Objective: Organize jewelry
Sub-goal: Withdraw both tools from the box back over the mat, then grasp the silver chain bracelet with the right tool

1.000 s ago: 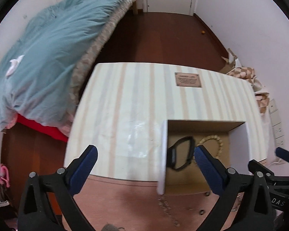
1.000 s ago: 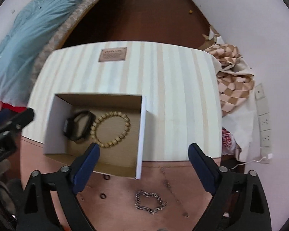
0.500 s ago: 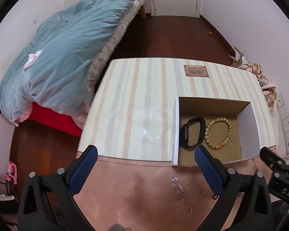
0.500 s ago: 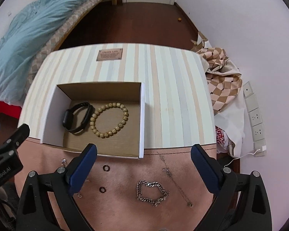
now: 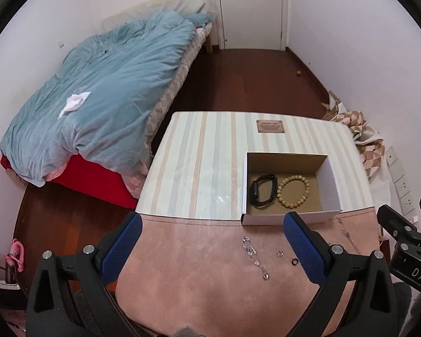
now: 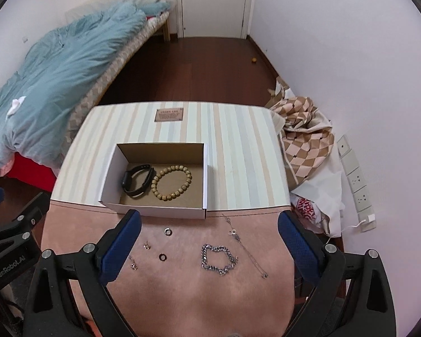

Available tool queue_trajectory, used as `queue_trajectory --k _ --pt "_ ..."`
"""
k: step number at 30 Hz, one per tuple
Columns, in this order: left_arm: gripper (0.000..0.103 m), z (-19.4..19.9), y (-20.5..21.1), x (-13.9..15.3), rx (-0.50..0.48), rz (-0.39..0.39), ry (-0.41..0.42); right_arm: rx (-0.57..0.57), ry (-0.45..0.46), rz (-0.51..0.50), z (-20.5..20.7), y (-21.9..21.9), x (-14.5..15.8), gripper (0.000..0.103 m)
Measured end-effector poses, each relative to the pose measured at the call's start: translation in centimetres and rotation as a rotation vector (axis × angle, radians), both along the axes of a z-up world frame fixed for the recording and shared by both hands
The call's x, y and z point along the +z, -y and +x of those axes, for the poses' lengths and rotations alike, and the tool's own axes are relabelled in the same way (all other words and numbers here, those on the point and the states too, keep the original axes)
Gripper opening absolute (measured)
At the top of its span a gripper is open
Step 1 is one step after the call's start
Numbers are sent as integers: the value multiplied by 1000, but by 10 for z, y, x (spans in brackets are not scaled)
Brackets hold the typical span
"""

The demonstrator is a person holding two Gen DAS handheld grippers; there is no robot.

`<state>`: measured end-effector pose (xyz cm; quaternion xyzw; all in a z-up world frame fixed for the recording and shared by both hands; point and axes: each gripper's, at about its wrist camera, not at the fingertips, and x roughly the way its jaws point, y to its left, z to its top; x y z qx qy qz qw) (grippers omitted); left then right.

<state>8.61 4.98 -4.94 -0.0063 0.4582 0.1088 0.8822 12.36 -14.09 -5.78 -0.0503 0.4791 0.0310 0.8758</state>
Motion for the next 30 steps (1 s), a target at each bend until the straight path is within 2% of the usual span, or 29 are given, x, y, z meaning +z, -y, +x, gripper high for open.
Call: queue_trajectory --k 9,18,22,27,29,30 --pt "103 -40 2 27 -4 6 63 -4 68 10 -45 0 26 99" --pt "103 -64 1 25 18 12 106 -32 84 22 -70 5 26 99" --pt "103 -63 -1 5 28 13 78 -85 31 64 -73 18 1 99" --pt "103 -56 0 -47 23 -4 -30 -158 -116 139 -72 52 -61 99" --pt "103 -53 2 -68 26 0 -72 -177 -158 168 -70 64 -84 90" --pt "103 -51 3 -79 29 3 -94 -183 -179 189 -67 70 -98 80"
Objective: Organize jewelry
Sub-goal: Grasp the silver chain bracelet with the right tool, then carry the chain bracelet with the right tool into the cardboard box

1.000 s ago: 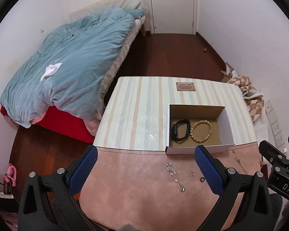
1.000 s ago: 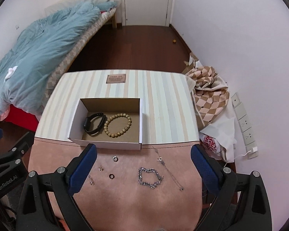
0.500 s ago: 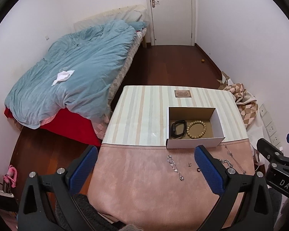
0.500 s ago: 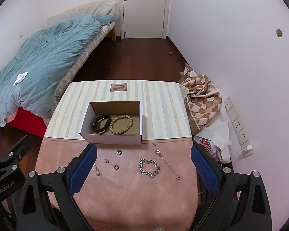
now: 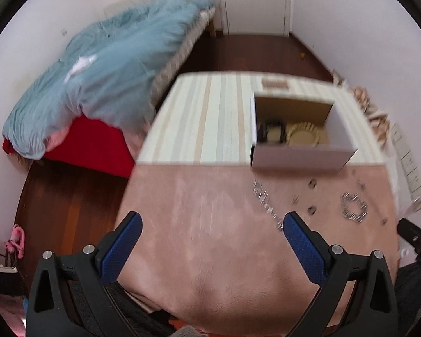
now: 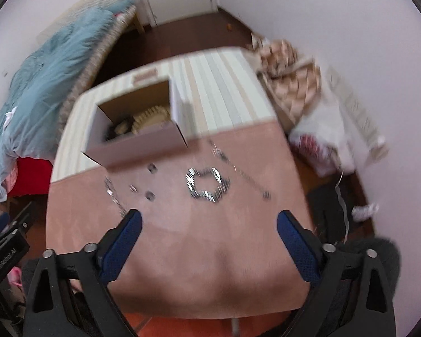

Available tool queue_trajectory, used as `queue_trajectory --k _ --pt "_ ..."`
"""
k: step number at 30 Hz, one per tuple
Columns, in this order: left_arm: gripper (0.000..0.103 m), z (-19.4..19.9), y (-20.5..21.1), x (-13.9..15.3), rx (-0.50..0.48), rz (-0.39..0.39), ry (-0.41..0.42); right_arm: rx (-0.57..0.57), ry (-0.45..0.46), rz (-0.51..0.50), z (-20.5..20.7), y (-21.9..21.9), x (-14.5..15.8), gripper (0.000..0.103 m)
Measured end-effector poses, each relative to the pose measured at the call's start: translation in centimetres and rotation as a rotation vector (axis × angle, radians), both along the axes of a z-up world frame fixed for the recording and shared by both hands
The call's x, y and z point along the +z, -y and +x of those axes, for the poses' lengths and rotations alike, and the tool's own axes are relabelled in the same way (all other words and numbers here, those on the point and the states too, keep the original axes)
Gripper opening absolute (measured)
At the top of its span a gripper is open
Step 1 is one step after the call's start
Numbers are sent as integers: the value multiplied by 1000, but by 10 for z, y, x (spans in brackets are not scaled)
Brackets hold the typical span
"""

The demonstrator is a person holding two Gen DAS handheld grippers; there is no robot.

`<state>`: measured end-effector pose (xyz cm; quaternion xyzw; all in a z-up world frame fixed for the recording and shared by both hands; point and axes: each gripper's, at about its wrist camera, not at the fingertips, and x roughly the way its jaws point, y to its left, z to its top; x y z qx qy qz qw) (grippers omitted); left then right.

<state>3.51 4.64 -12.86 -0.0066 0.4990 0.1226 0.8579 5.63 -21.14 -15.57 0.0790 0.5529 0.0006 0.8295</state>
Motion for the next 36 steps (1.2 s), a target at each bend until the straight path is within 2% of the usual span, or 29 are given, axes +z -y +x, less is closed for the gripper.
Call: queue_trajectory --k 1,5,10,14,16,18,20,21,28,32,34,36 --pt "103 1 1 -8 3 0 -17 -11 -29 9 3 5 -13 74" --pt "103 9 1 -36 32 -5 -77 -34 -63 57 15 16 -46 71" --pt "103 20 -4 -59 61 -4 -127 -62 -79 65 39 19 -76 61" --pt "103 28 -9 -73 74 -6 -162 -80 -86 23 54 14 -91 61" --pt "103 31 -9 -76 72 -7 -171 -63 -71 -17 56 7 -94 54" --pt "103 33 -8 -80 65 -12 -179 -35 -52 -85 57 -4 -94 42" --pt "103 34 -5 -83 51 -30 -186 -26 -25 -90 56 -8 -92 22" --pt "102 35 -2 -85 41 -47 -192 -25 -31 -118 56 -9 -92 7" --pt "102 38 22 -97 -49 -192 -205 -32 -54 -66 41 4 -88 5" --pt "101 41 45 -102 -112 -208 -194 -54 -52 -61 37 16 -90 5" --pt "90 42 56 -106 -146 -187 -200 -64 -53 -58 35 19 -90 5" --pt "72 44 64 -110 -175 -159 -205 -71 -55 -55 34 22 -89 5"
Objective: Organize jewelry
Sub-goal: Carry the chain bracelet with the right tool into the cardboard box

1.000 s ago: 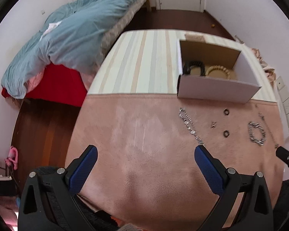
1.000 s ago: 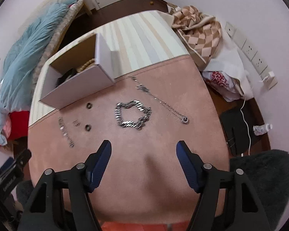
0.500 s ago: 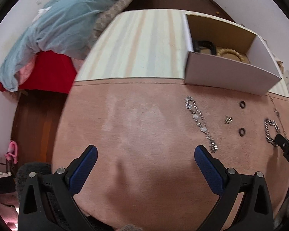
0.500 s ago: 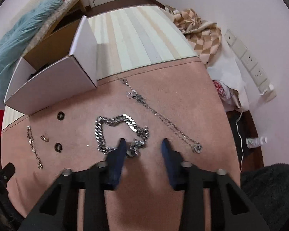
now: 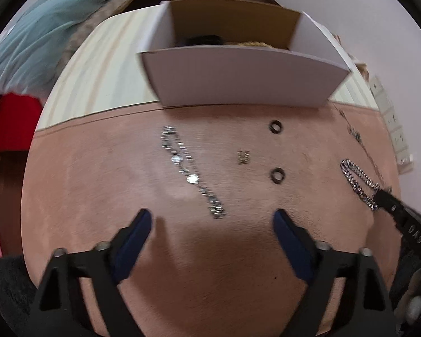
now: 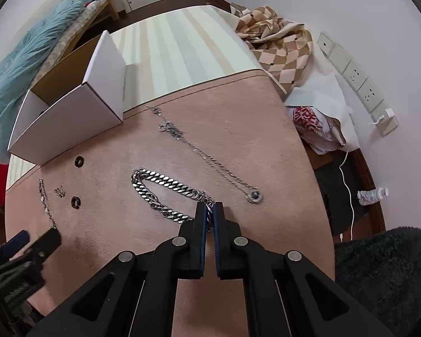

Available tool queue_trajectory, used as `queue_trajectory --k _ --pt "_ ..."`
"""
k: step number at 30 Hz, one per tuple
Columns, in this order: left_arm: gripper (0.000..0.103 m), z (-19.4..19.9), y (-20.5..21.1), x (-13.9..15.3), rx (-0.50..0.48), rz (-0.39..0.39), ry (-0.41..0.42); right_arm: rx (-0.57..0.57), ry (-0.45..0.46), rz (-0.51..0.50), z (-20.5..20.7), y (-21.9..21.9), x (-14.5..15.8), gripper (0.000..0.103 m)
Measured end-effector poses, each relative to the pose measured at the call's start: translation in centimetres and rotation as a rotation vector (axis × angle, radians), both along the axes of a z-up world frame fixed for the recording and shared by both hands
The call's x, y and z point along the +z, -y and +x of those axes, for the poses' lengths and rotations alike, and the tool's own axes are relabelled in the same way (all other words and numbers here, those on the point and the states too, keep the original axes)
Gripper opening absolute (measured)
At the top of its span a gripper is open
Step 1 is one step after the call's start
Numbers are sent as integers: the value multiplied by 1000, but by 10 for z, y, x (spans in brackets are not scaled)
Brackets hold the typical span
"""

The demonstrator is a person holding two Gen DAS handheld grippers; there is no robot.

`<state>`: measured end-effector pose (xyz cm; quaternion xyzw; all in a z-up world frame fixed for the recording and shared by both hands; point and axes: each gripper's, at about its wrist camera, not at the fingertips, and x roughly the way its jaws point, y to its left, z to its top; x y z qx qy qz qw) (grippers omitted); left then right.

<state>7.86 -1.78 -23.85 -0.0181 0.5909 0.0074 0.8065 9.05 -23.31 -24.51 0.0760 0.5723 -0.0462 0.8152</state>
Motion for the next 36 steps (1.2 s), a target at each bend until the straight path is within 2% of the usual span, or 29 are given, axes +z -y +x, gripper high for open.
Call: queue_trajectory --k 4,6,9,14,19,26,31,36 --pt "44 1 12 -4 -55 32 18 1 3 3 -1 1 4 5" --pt "12 3 14 -1 -72 17 27 7 7 3 1 3 4 5" --pt "4 6 15 0 -75 8 37 17 9 16 2 2 7 5" --pt "3 2 3 8 -64 -47 57 31 28 59 -1 0 20 5" --pt "3 0 -15 31 -64 -122 73 45 49 128 -1 -5 41 5" --pt "3 -3 -59 80 -54 -164 114 132 83 207 6 -21 80 5" --pt "3 -5 -72 117 -55 -201 162 192 121 270 16 -39 112 5" --pt "3 7 -79 167 -78 -245 240 270 169 325 39 -62 151 5"
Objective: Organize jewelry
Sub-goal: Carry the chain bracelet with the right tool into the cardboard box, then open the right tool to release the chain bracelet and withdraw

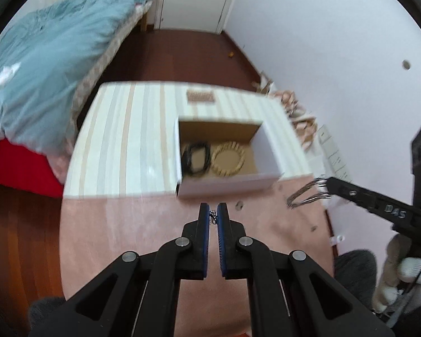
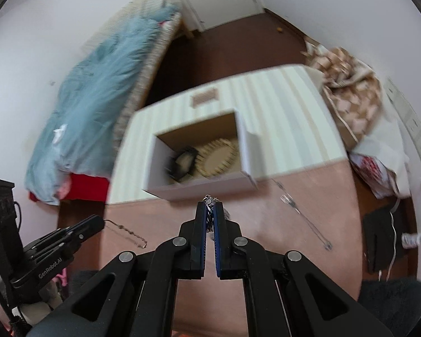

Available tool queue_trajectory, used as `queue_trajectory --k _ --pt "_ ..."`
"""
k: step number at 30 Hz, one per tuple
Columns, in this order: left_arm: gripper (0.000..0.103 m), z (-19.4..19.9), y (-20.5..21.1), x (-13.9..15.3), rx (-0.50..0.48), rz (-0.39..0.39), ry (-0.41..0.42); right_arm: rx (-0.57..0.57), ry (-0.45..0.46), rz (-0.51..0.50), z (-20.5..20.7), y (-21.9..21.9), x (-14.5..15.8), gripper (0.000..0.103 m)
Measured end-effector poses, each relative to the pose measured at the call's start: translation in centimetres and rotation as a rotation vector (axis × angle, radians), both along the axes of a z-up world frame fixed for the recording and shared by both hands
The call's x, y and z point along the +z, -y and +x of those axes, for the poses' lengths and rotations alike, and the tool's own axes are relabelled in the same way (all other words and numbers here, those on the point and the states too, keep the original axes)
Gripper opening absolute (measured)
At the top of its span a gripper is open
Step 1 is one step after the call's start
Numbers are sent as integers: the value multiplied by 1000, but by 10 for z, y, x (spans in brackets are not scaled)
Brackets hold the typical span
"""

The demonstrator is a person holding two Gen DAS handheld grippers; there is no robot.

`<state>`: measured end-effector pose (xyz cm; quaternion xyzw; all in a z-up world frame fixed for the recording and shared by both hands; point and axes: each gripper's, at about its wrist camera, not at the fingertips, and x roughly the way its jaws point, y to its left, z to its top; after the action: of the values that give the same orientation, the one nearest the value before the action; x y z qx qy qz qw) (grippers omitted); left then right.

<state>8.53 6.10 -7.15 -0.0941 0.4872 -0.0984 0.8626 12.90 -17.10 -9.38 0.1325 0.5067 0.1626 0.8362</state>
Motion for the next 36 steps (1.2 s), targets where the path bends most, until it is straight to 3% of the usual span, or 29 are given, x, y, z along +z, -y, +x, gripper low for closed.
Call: queue_trajectory --k 5,10,17,21,26,30,31,32,33,34,35,36 --pt "3 31 2 32 -26 20 70 59 44 -27 35 -23 25 5" --pt "3 76 8 33 -46 5 62 110 19 -101 81 -40 19 5" --pt "3 132 17 -23 -57 -28 -74 118 -67 -216 142 -42 -24 5" --pt "4 150 22 -59 -45 9 -185 130 -89 -278 166 -43 -46 5" --pt "7 156 15 -79 20 20 -230 143 -127 -311 181 -43 -67 5" --pt "10 157 9 -80 73 32 -229 158 -229 -299 183 -40 -84 11" --pt "14 157 8 -78 78 45 -220 156 -238 -301 182 -38 -84 23" --pt "29 156 7 -77 89 59 -215 157 -235 -301 179 -38 -83 30" --pt "57 156 6 -74 93 64 -210 159 -226 -294 175 -36 -80 41" --pt "70 154 5 -71 97 72 -197 158 -218 -293 171 -34 -77 45" --pt "80 153 3 -69 105 81 -186 158 -212 -295 168 -34 -75 45" --pt "80 152 2 -65 110 91 -169 155 -206 -298 165 -32 -72 45"
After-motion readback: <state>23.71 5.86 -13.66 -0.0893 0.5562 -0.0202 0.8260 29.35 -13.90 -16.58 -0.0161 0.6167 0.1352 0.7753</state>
